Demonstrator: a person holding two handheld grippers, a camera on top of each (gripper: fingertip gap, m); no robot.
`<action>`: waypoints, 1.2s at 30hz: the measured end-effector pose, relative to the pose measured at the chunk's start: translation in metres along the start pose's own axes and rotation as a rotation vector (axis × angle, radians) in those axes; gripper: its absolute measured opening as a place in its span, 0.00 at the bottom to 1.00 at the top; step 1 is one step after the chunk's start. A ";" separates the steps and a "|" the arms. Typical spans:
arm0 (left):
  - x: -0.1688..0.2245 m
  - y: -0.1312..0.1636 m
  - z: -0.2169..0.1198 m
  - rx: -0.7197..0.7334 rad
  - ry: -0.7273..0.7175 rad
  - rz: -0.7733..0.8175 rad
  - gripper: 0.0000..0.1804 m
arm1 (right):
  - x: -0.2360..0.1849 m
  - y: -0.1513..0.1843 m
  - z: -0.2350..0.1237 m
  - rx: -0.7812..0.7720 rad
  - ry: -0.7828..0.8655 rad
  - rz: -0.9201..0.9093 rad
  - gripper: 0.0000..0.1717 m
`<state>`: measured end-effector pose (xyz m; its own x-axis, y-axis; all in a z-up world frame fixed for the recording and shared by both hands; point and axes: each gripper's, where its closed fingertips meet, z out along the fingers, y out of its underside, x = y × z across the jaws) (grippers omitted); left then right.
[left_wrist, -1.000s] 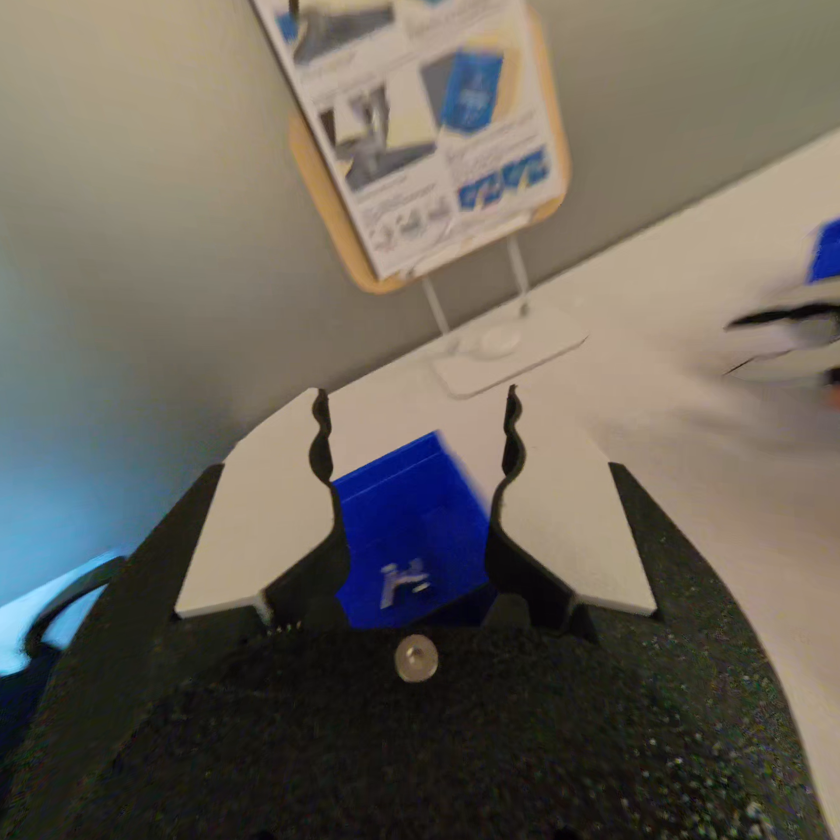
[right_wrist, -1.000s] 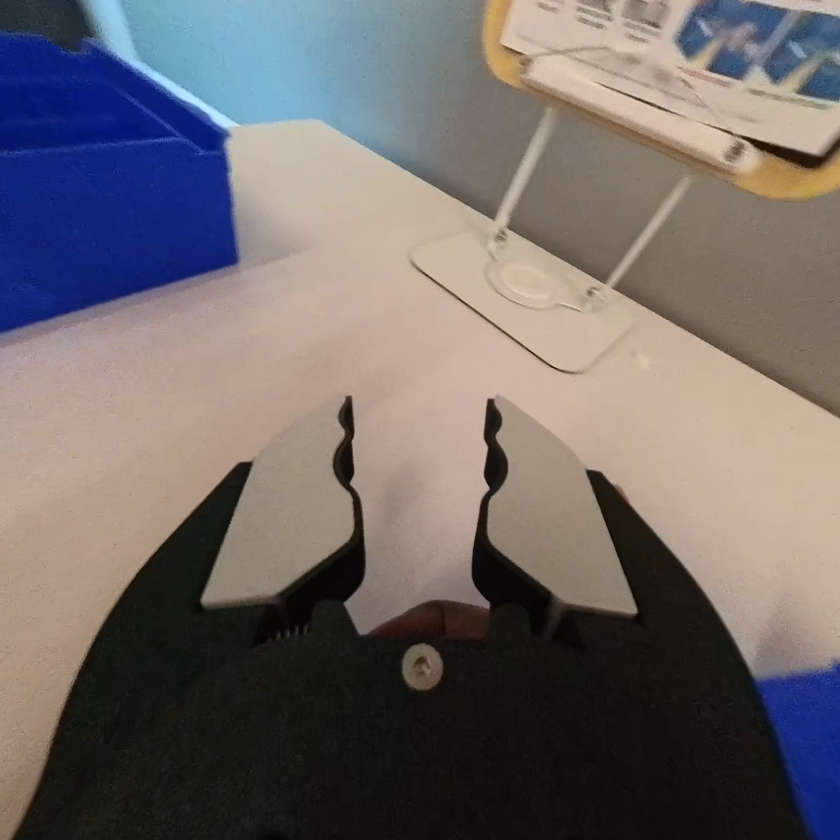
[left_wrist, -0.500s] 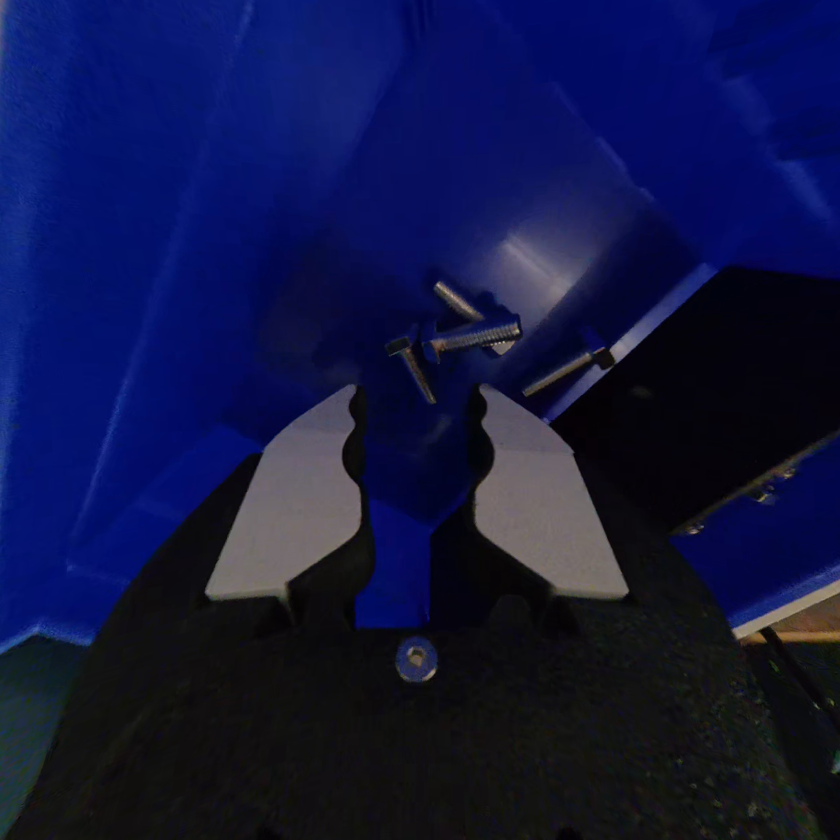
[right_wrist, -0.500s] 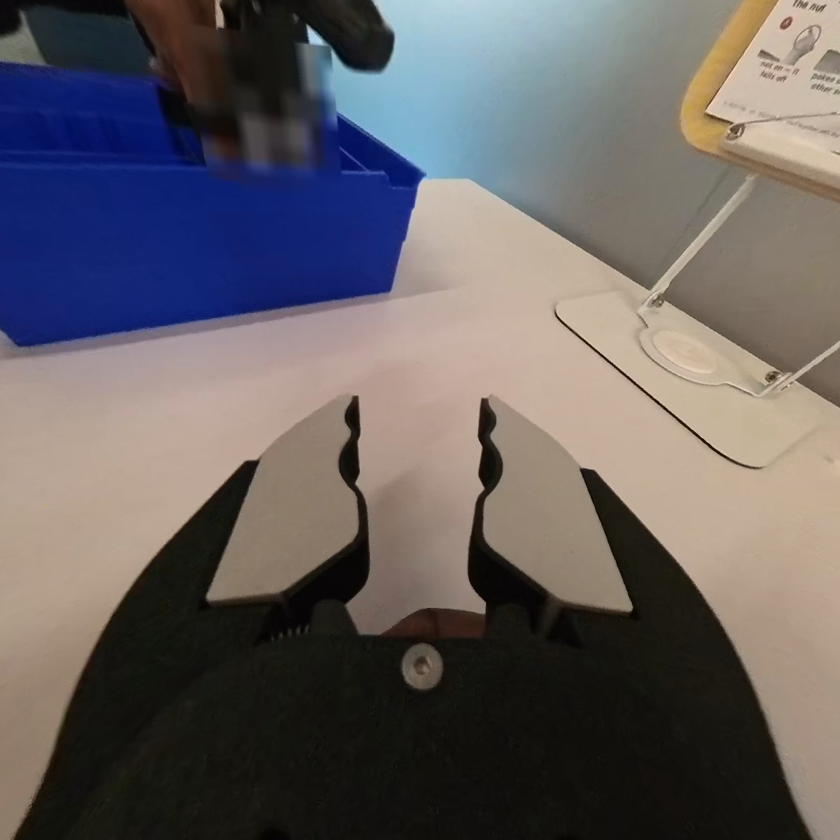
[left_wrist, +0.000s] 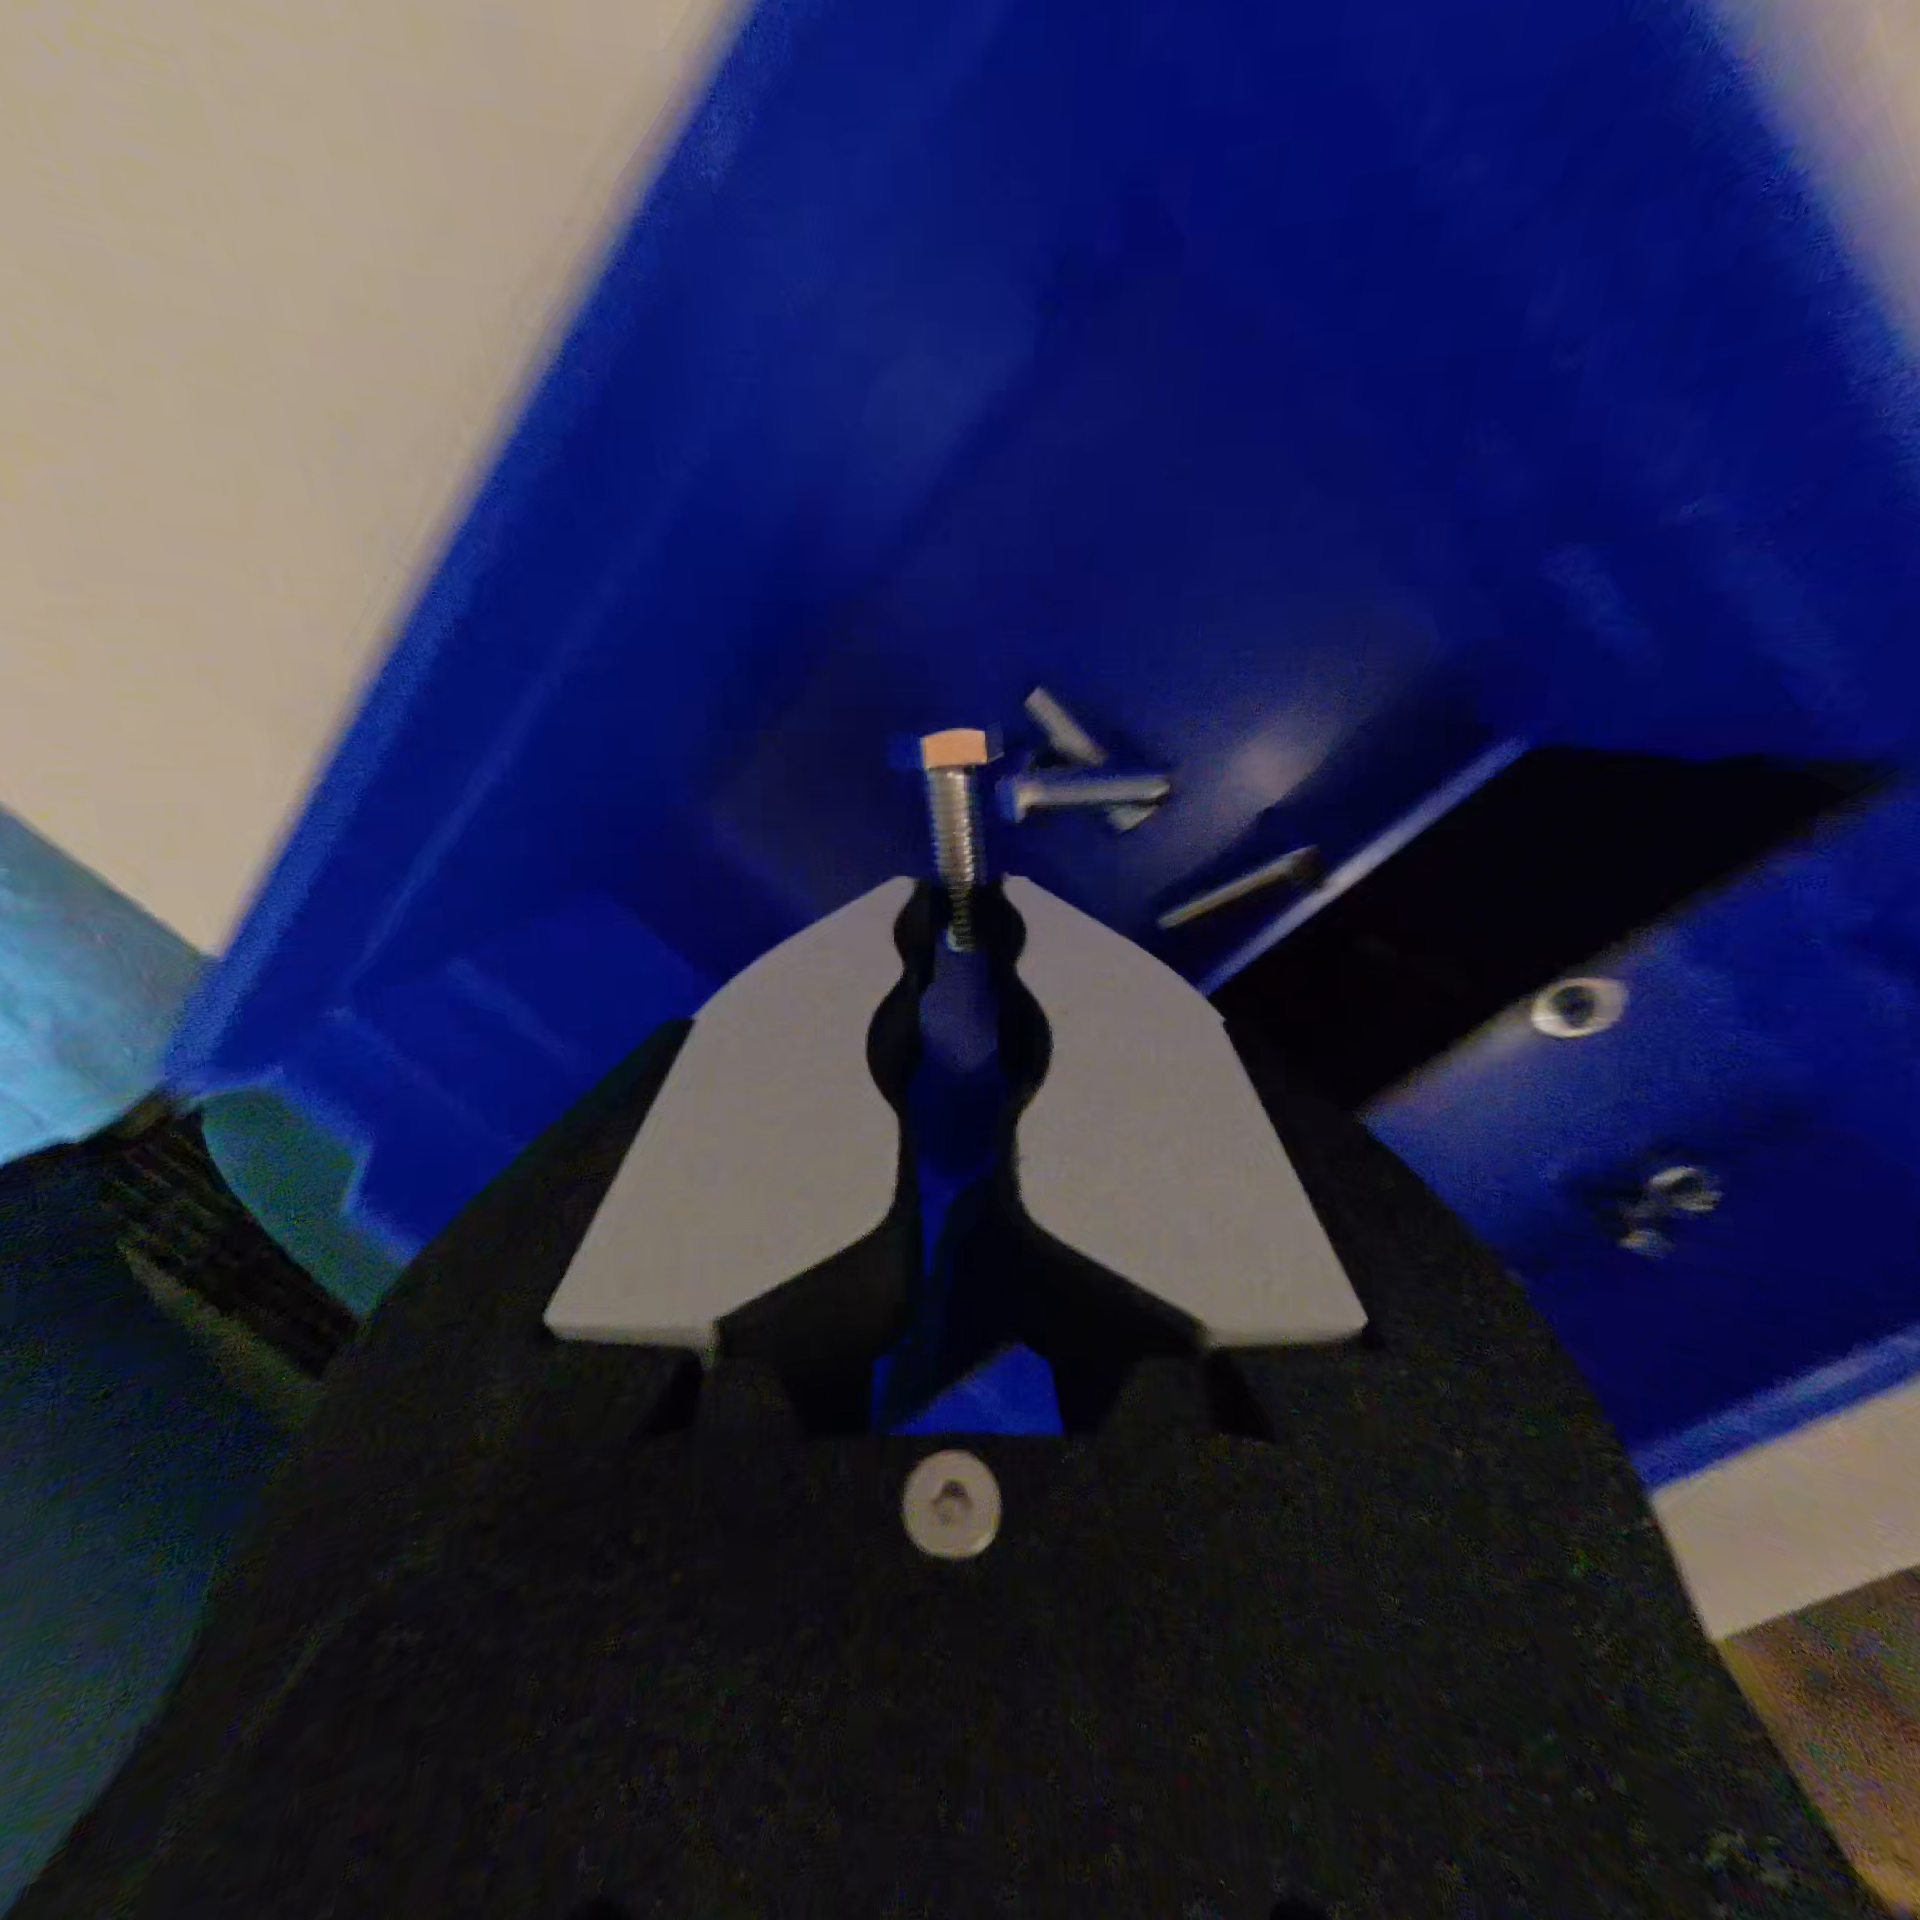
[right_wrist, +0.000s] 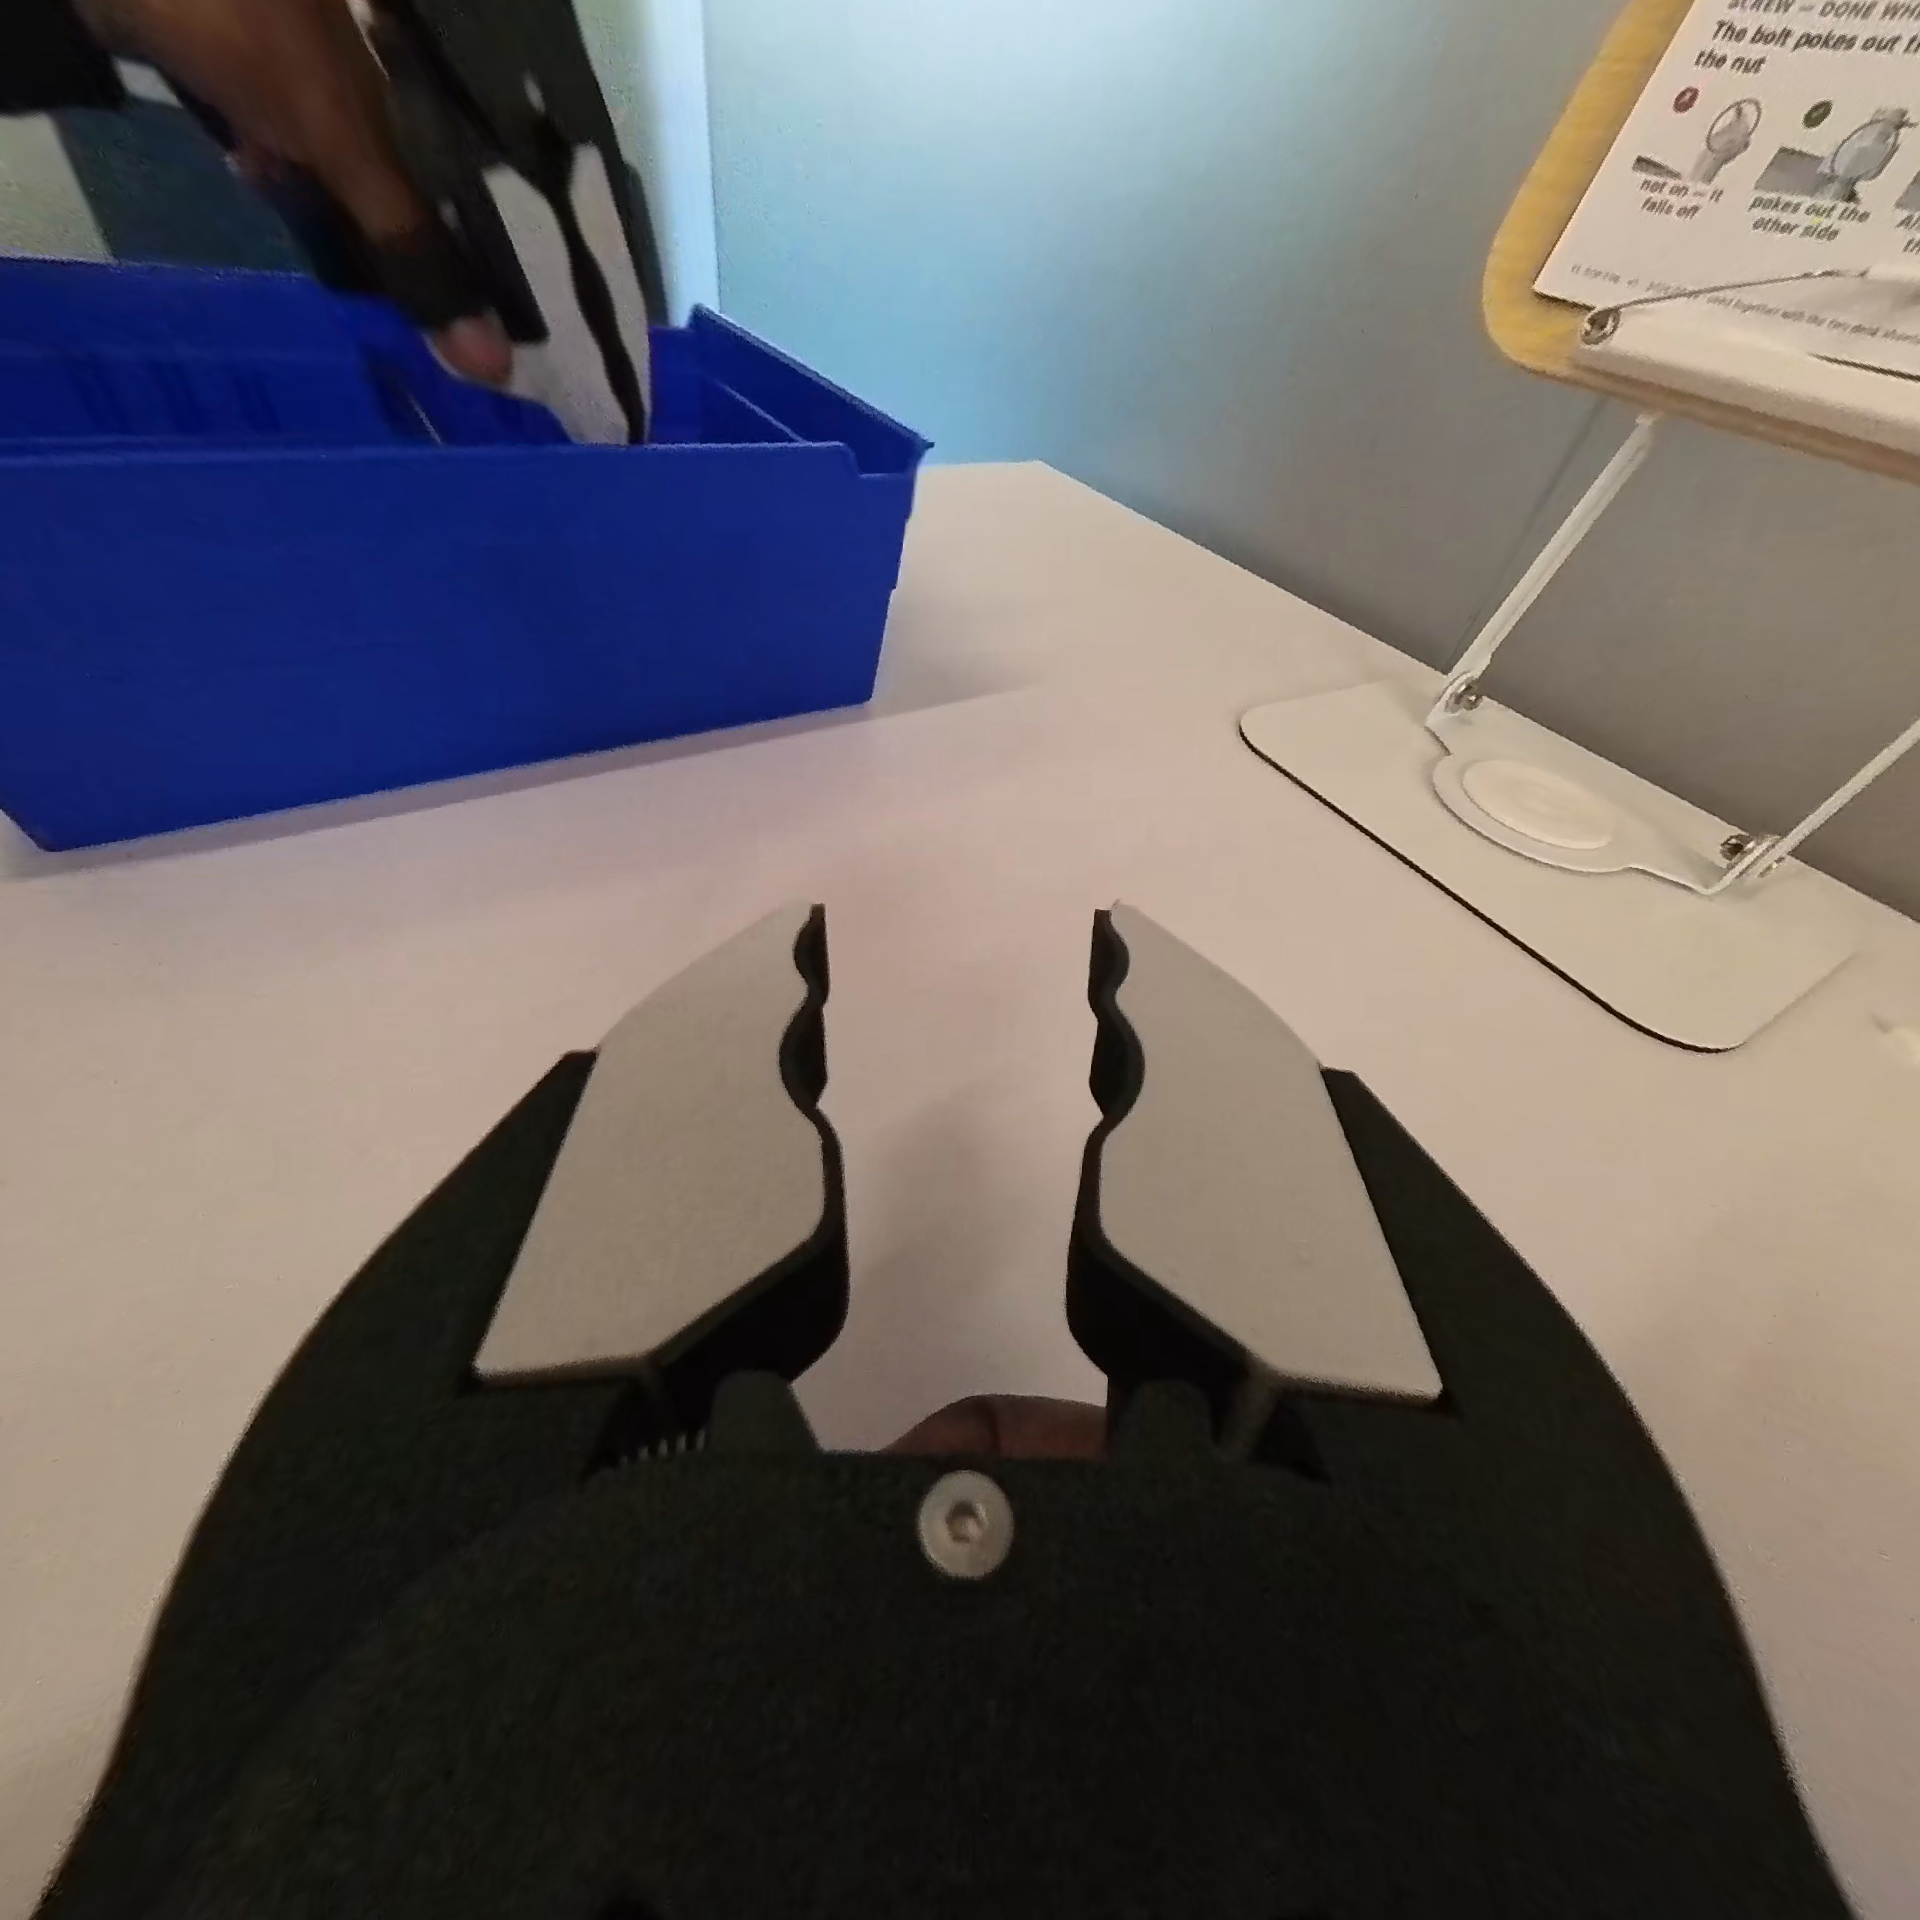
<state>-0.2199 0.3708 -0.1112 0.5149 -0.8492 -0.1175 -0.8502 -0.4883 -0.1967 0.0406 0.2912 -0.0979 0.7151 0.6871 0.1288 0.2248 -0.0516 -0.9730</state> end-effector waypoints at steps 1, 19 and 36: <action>0.010 -0.013 -0.022 0.084 -0.008 0.007 0.05 | 0.001 0.000 0.000 0.004 -0.001 0.010 0.28; 0.291 -0.074 0.045 0.094 0.306 0.317 0.06 | 0.042 0.012 -0.020 -0.017 0.007 0.068 0.28; 0.138 0.087 -0.024 -0.105 0.277 0.087 0.15 | 0.041 0.014 -0.018 -0.038 0.007 0.052 0.28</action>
<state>-0.2255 0.2057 -0.1209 0.4020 -0.9044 0.1430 -0.9041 -0.4168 -0.0945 0.0849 0.3057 -0.1033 0.7308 0.6779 0.0798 0.2123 -0.1147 -0.9704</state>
